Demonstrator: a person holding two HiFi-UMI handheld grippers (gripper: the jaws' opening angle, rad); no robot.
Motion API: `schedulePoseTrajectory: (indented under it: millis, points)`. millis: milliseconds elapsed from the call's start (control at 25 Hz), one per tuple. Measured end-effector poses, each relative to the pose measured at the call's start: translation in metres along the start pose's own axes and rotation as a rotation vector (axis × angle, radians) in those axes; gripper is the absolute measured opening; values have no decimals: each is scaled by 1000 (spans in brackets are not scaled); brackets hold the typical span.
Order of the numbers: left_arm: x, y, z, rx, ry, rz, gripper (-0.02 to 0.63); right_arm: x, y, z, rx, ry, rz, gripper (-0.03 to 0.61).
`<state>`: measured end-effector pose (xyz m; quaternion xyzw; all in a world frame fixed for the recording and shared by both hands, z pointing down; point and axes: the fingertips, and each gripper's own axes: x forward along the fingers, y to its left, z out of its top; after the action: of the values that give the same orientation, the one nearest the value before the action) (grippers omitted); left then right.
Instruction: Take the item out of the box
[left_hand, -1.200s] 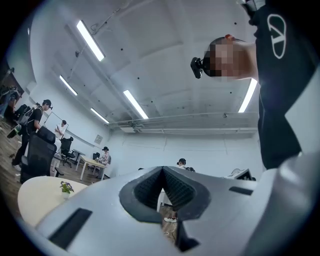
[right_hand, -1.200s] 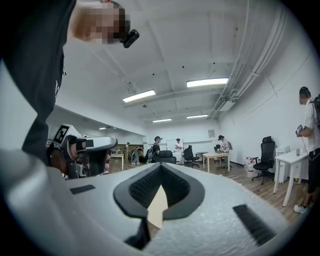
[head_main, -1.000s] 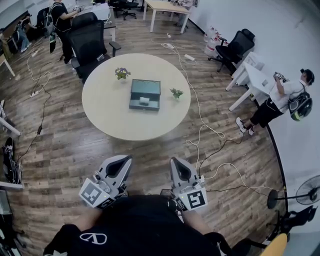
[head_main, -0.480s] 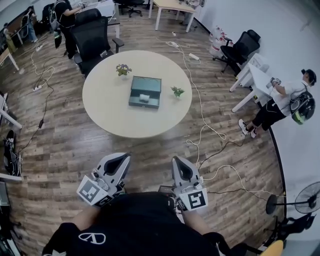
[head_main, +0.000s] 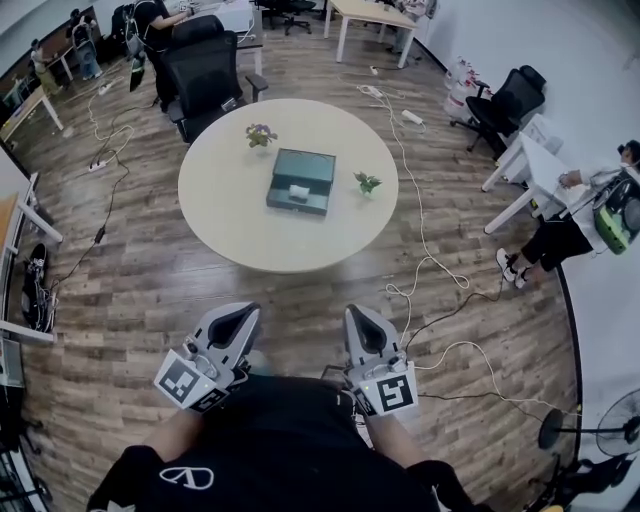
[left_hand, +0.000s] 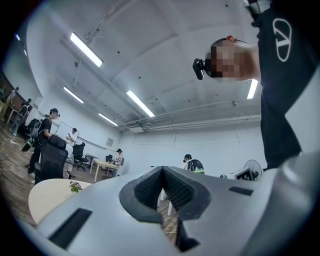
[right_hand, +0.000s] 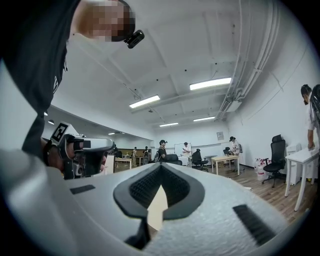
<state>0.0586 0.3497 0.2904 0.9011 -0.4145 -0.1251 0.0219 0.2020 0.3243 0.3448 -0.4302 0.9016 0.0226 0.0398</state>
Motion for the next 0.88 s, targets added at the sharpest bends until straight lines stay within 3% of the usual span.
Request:
schedulePoseTrajectory:
  millis: [440,600,880]
  points:
    - [37,17,-24,-16,25,-34,5,26,-37,-12,7,-13,5,6]
    - [69,43,-14,-4,-14,-49,5,51,-51,-15,-8,-6,-6,6]
    - [111,109,-28,-37,19,-92,5,117,-85,-29,-15,22,-43,6]
